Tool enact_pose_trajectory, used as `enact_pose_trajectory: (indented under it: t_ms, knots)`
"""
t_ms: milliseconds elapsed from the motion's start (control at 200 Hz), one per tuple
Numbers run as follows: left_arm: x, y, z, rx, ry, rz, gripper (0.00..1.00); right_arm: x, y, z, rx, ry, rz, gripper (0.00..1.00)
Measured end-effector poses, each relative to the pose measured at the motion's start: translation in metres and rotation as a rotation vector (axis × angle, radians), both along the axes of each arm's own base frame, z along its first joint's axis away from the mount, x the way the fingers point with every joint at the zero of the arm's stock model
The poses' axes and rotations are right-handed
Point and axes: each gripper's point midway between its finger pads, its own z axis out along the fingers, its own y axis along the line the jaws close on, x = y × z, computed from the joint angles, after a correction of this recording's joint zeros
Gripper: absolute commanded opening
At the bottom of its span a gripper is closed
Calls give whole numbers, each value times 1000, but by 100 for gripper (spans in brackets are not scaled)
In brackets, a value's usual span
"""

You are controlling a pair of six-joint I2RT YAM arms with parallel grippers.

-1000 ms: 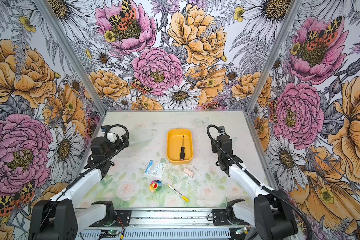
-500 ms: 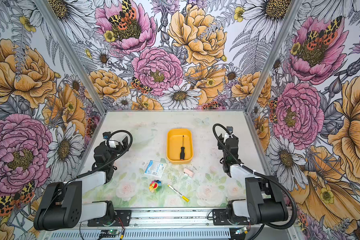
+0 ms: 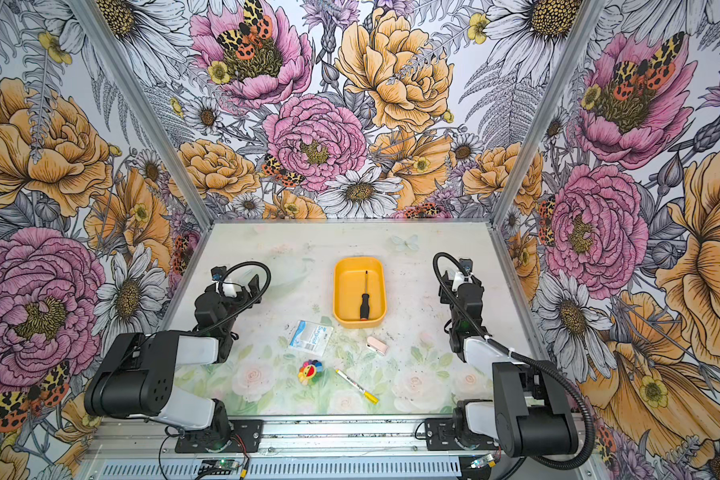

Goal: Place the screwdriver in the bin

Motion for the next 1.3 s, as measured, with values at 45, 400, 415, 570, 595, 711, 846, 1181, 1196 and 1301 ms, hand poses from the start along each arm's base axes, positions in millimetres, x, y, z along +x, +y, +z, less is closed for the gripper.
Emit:
enact_pose_trajectory:
  t_ms: [45, 400, 415, 570, 595, 711, 846, 1181, 1196, 1301]
  knots:
    - [1, 0, -1, 3, -3, -1, 99, -1, 1, -6, 4, 11, 2, 67]
    - [3, -2, -10, 15, 25, -13, 99, 8, -1, -61, 8, 114, -7, 67]
    - [4, -2, -10, 15, 28, -13, 99, 9, -1, -60, 8, 114, -8, 67]
    - [11, -1, -3, 12, 20, -10, 99, 13, -1, -53, 16, 90, -8, 79]
    - [11, -1, -4, 12, 22, -10, 99, 14, -1, -52, 14, 87, -6, 83]
    - [10, -1, -6, 11, 32, -10, 99, 15, 0, -50, 21, 81, 0, 95]
    - [10, -1, -6, 11, 33, -9, 99, 15, 0, -50, 21, 81, 3, 99]
    - [10, -1, -6, 11, 33, -9, 99, 16, 0, -50, 22, 78, 5, 99]
    - [10, -1, -6, 11, 33, -9, 99, 16, 0, -50, 22, 78, 5, 99]
    - [10, -1, -6, 11, 33, -9, 99, 16, 0, -50, 22, 78, 5, 100]
